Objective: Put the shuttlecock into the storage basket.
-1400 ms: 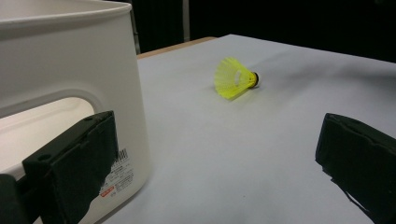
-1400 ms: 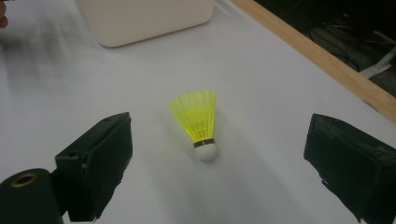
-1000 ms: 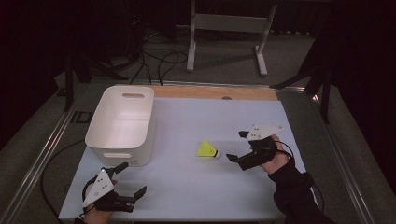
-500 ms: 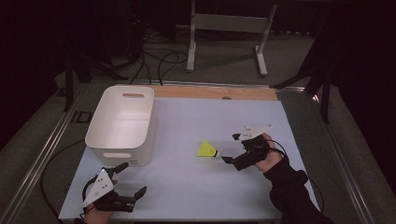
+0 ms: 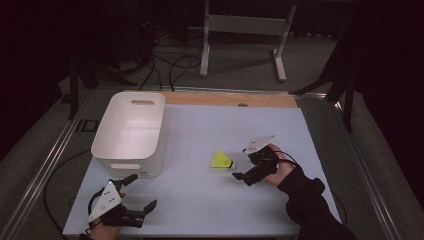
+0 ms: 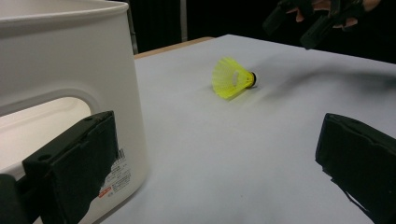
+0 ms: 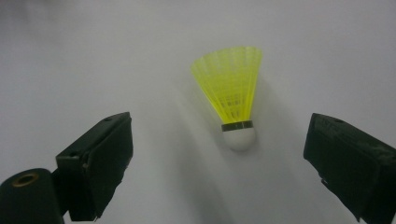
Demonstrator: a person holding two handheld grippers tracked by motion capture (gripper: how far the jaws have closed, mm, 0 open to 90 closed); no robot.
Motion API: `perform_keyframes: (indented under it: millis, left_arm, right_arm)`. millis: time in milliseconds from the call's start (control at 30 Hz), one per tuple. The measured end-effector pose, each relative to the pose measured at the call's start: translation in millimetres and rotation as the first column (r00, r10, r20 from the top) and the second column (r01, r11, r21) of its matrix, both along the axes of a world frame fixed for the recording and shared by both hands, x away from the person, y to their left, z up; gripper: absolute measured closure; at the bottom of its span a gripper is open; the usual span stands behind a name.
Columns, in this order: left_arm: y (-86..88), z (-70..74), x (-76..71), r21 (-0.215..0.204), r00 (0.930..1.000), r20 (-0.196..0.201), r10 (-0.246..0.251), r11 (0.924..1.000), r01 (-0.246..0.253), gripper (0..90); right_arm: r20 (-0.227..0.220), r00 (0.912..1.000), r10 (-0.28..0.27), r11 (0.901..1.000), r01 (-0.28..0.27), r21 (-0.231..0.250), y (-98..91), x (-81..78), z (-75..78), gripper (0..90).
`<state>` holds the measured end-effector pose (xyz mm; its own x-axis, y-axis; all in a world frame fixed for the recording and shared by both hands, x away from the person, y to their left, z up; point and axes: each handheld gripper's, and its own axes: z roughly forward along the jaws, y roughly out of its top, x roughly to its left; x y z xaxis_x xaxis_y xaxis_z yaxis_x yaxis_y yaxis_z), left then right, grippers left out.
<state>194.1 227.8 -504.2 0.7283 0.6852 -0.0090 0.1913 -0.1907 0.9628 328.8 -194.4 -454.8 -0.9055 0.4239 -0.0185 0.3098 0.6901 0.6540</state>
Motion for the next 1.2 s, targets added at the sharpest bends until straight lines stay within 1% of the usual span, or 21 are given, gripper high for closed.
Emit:
perform_keyframes:
  millis: [33,67,167,233,267,300,333,400,433,500,533,600,633,800,867,1033,1100,1133,1167,1200]
  left_arm:
    - [0.0,0.0,0.0,0.000,1.0000,0.000,0.000,1.0000,0.000,0.0]
    - [0.1,-0.1,0.1,0.000,1.0000,0.001,0.000,1.0000,0.000,0.0]
    - [0.2,-0.1,0.1,-0.003,1.0000,0.000,0.000,1.0000,0.000,0.0]
    - [0.2,-0.2,0.2,-0.001,1.0000,0.000,-0.001,1.0000,0.001,0.0]
    - [0.1,-0.1,0.1,0.000,1.0000,-0.001,-0.001,1.0000,0.001,0.0]
    - [0.1,-0.1,0.0,0.000,1.0000,-0.001,-0.001,1.0000,0.001,0.0]
    - [0.1,-0.1,0.0,0.001,1.0000,-0.001,-0.001,1.0000,0.001,0.0]
    - [0.1,-0.3,0.1,0.001,1.0000,-0.001,-0.002,1.0000,0.002,0.0]
    - [0.2,-0.3,0.2,0.000,1.0000,-0.002,-0.003,1.0000,0.003,0.0]
    - [0.2,-0.3,0.4,-0.004,0.9999,-0.013,-0.005,1.0000,0.005,0.0]
    - [0.2,-0.3,0.5,-0.004,0.9999,-0.015,-0.006,1.0000,0.006,0.0]
    - [0.1,-0.4,0.5,-0.001,0.9999,-0.014,-0.007,1.0000,0.007,0.0]
    - [-0.1,-0.5,0.6,0.000,0.9999,-0.014,-0.008,1.0000,0.008,0.0]
    - [-0.9,-0.7,0.3,0.007,0.9999,-0.014,-0.006,1.0000,0.007,0.0]
    - [-1.1,-0.9,0.6,0.013,0.9998,-0.016,-0.008,0.9999,0.008,0.0]
    - [-1.4,-0.8,0.3,0.013,0.9999,-0.013,-0.006,0.9999,0.006,0.0]
    - [-1.2,-0.8,0.4,0.012,0.9999,-0.014,-0.007,0.9999,0.007,0.0]
    - [-1.2,-0.8,0.4,0.013,0.9999,-0.014,-0.006,0.9999,0.006,0.0]
    - [-1.3,-0.9,0.4,0.012,0.9999,-0.014,-0.007,0.9999,0.007,0.0]
    - [-1.3,-0.9,0.4,0.011,0.9999,-0.015,-0.008,0.9999,0.008,0.0]
  right_arm:
    - [-0.006,1.0000,0.003,0.9999,-0.003,-0.013,0.8,1.0,-1.5,8.2]
    - [-0.006,1.0000,0.003,0.9999,-0.003,-0.013,0.8,1.0,-1.5,8.2]
    - [-0.019,0.9998,0.008,0.9991,-0.008,-0.042,3.7,4.0,-6.1,8.3]
    - [-0.019,0.9997,0.017,0.9986,-0.018,-0.049,4.3,5.2,-7.4,8.3]
    - [-0.016,0.9997,0.020,0.9979,-0.021,-0.061,5.3,6.0,-8.4,8.3]
    - [-0.035,0.9991,0.025,0.9961,-0.027,-0.084,8.3,7.9,-11.6,8.6]
    - [-0.035,0.9991,0.025,0.9961,-0.027,-0.084,8.3,7.9,-11.6,8.6]
    - [-0.053,0.9980,0.033,0.9949,-0.038,-0.094,9.7,9.5,-13.6,9.1]
    - [-0.065,0.9972,0.035,0.9930,-0.042,-0.110,11.3,10.7,-15.9,9.6]
    - [-0.069,0.9969,0.037,0.9911,-0.046,-0.125,12.7,11.7,-18.0,9.7]
    - [-0.083,0.9958,0.038,0.9896,-0.049,-0.135,13.5,12.7,-19.4,9.7]
    - [-0.086,0.9957,0.036,0.9891,-0.048,-0.139,14.2,13.0,-20.5,10.0]
    - [-0.101,0.9941,0.040,0.9872,-0.055,-0.150,15.2,14.2,-22.2,11.2]
    - [-0.123,0.9917,0.038,0.9807,-0.061,-0.186,18.1,17.8,-27.1,13.9]
    - [-0.110,0.9931,0.042,0.9750,-0.065,-0.213,19.0,19.5,-28.8,14.6]
    - [-0.131,0.9906,0.039,0.9678,-0.070,-0.242,20.6,22.2,-32.7,20.0]
    - [-0.128,0.9905,0.050,0.9641,-0.081,-0.253,21.1,23.7,-34.0,24.0]
    - [-0.119,0.9911,0.060,0.9616,-0.089,-0.260,21.6,24.7,-34.8,24.7]
    - [-0.114,0.9920,0.054,0.9592,-0.083,-0.270,22.2,25.2,-35.0,24.9]
    - [-0.119,0.9915,0.052,0.9578,-0.083,-0.275,22.6,26.1,-34.7,26.3]
